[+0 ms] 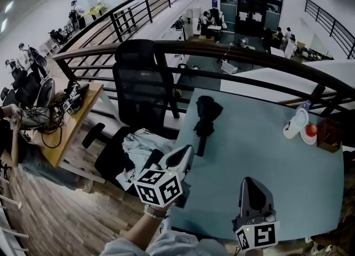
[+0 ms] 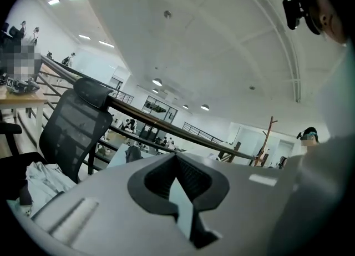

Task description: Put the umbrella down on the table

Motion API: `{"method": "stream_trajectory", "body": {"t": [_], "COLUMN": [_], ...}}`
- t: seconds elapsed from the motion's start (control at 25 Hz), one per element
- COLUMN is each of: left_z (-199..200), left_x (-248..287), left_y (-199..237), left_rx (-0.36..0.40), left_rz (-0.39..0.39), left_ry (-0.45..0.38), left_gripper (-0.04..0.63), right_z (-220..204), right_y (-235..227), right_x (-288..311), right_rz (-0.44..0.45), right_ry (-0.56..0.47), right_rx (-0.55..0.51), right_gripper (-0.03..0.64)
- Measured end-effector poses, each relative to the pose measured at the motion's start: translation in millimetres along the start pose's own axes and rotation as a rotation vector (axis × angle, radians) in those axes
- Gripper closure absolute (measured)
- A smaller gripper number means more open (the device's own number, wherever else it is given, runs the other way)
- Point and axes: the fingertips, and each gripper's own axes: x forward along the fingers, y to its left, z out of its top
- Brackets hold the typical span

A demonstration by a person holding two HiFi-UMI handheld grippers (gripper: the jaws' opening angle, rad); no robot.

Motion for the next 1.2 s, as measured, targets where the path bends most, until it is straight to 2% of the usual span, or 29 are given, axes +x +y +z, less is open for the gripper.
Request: {"method": "stream_trajectory", "body": {"t": [0.2, 0.4, 0.68, 1.0, 1.2], "left_z": [-8, -10, -3, -4, -9], "left_x": [-27, -39, -55, -109, -142], "left_y": [-25, -43, -55, -51, -44], "left_rx": [0.050, 0.046, 0.071, 0.145, 0.103], "left_rz": [-0.019, -0.080, -0.123, -0.134, -0.160], "left_ry": [-0.008, -0.008, -0.021, -0.014, -0.019], "left_gripper": [0.591, 0.591, 0.591, 0.591, 0.591], "right_z": [-4, -6, -6, -2, -4], "right_y": [-6, -8, 0, 51, 87], "right_x": [-8, -16, -28, -36, -49], "right_rz": [0.016, 0.006, -0.024, -0.006, -0.004], "right_ry": [-0.009, -0.010, -0.005, -0.018, -0.010], "right_rx": [-0.001, 0.011, -0.006, -0.002, -0.014], "right_gripper": [0.626, 0.626, 0.626, 0.626, 0.626]}}
